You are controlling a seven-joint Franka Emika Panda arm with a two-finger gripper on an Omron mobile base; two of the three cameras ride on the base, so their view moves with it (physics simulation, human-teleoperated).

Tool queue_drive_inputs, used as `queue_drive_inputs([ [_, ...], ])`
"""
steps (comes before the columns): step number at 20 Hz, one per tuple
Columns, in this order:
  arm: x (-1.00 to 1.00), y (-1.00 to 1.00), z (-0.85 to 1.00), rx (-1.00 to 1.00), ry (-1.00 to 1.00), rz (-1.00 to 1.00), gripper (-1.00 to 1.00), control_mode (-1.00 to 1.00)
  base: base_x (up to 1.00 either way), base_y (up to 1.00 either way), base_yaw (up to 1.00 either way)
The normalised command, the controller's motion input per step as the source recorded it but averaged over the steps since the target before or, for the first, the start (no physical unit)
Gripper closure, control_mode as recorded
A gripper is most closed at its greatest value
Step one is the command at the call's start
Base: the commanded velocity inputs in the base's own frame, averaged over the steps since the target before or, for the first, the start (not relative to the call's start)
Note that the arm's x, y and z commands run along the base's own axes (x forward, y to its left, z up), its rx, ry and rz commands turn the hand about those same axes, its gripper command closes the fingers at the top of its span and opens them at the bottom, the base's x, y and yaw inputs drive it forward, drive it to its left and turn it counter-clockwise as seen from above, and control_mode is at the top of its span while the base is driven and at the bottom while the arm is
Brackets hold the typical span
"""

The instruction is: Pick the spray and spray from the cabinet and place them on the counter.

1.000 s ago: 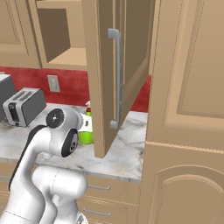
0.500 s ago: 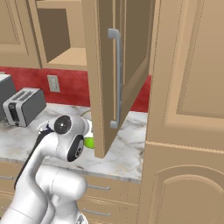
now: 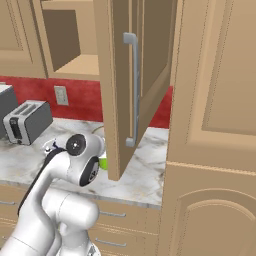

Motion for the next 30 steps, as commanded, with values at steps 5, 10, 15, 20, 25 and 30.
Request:
queue_drive_inputs([
  [5, 0.2, 0.0, -0.46, 0.0, -0.11, 0.0, 1.0, -1.0, 0.0, 0.0, 0.0],
  [10, 0.45, 0.0, -0.41, 0.0, 0.0, -0.02, 1.0, -1.0, 0.0, 0.0, 0.0],
  [15, 0.42, 0.01, -0.43, -0.02, 0.0, -0.03, 1.0, -1.0, 0.0, 0.0, 0.0],
  [20, 0.38, 0.02, -0.54, -0.06, 0.0, -0.05, 1.0, -1.0, 0.0, 0.0, 0.0],
  [25, 0.24, -0.02, -0.6, -0.04, -0.02, -0.11, 1.0, -1.0, 0.0, 0.0, 0.0],
  [30, 0.13, 0.0, -0.63, -0.03, -0.08, -0.11, 1.0, -1.0, 0.0, 0.0, 0.0],
])
